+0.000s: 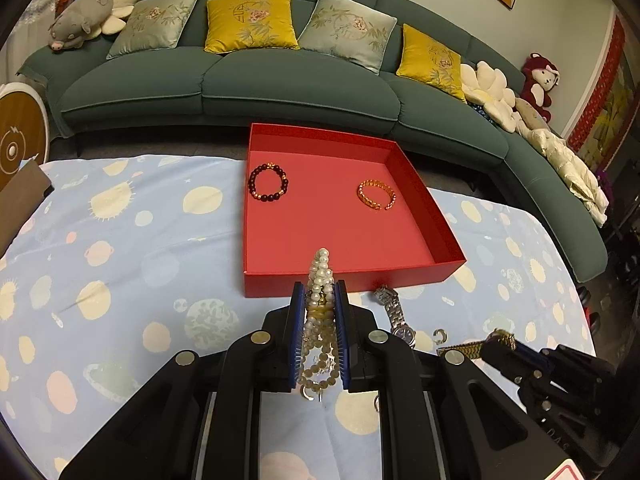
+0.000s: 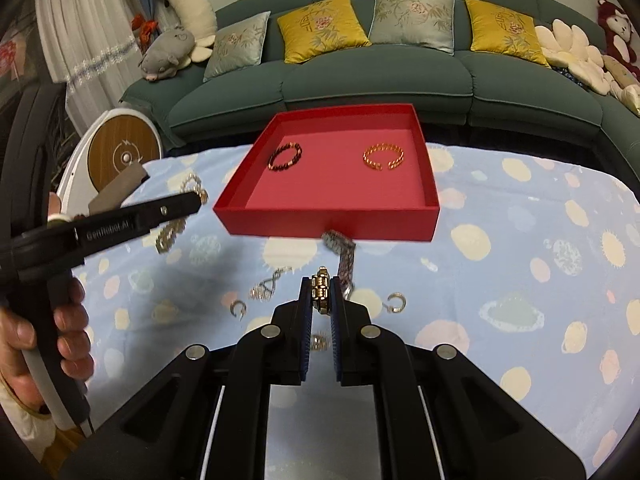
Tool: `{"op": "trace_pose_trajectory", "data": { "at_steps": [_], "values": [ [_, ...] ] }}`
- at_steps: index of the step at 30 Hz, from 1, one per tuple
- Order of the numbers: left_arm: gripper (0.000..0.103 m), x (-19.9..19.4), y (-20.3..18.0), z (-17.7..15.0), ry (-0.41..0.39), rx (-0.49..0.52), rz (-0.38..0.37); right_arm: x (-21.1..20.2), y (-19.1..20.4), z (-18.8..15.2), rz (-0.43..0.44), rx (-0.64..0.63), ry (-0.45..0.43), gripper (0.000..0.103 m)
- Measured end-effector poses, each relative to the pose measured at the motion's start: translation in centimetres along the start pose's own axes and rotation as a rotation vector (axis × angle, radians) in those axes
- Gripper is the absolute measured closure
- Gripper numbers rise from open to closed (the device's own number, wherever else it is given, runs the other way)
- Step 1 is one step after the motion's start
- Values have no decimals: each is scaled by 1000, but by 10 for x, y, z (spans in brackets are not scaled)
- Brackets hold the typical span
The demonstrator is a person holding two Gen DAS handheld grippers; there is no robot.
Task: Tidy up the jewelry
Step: 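Carry the pearl necklace toward the tray while the right tool grasps the gold watch, then lower the pearl necklace and gold watch into the tray and open both tools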
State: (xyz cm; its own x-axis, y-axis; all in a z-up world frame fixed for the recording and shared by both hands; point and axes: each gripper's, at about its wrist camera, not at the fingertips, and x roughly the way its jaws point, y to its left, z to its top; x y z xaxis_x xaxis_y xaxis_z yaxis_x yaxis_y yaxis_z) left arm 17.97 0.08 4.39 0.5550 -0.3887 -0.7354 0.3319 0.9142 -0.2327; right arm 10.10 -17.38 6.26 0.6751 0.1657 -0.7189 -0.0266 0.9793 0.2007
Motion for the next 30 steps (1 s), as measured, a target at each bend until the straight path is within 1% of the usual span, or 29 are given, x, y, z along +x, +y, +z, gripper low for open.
{"op": "trace_pose_trajectory", "data": {
  "at_steps": [3, 6, 9, 12, 14, 16, 20, 22, 25, 27, 29, 30],
  "values": [
    [91, 6, -4, 14, -11, -5, -8, -4, -4, 28, -1, 12, -47, 95],
    [91, 14, -6, 28, -22, 0, 2, 1, -10, 56, -10, 21, -88, 95],
    [91, 28, -5, 41, -25, 3, 17, 19, -20, 80, -17, 50, -97, 95],
    [91, 48, 0, 52, -15, -38, 8, 40, -30, 94, -24, 77, -99, 95],
    [91, 62, 1, 56, -1, -51, 7, 54, -35, 99, -30, 84, -91, 95],
    [91, 74, -1, 57, 14, -25, 42, 71, -40, 101, -38, 97, -72, 95],
    [91, 92, 1, 56, 41, -16, 50, 105, -47, 95, -62, 108, -9, 95],
    [91, 99, 7, 54, 54, -11, 72, 116, -49, 91, -71, 110, 17, 95],
    [90, 106, 18, 52, 79, -43, 79, 129, -55, 85, -65, 126, 53, 94],
    [89, 107, 24, 50, 75, -72, 75, 129, -56, 84, -75, 123, 49, 92],
    [78, 105, 26, 51, 72, -84, 82, 125, -55, 84, -85, 119, 38, 84],
    [63, 103, 27, 51, 67, -91, 94, 120, -55, 85, -90, 120, 22, 80]
  ]
}}
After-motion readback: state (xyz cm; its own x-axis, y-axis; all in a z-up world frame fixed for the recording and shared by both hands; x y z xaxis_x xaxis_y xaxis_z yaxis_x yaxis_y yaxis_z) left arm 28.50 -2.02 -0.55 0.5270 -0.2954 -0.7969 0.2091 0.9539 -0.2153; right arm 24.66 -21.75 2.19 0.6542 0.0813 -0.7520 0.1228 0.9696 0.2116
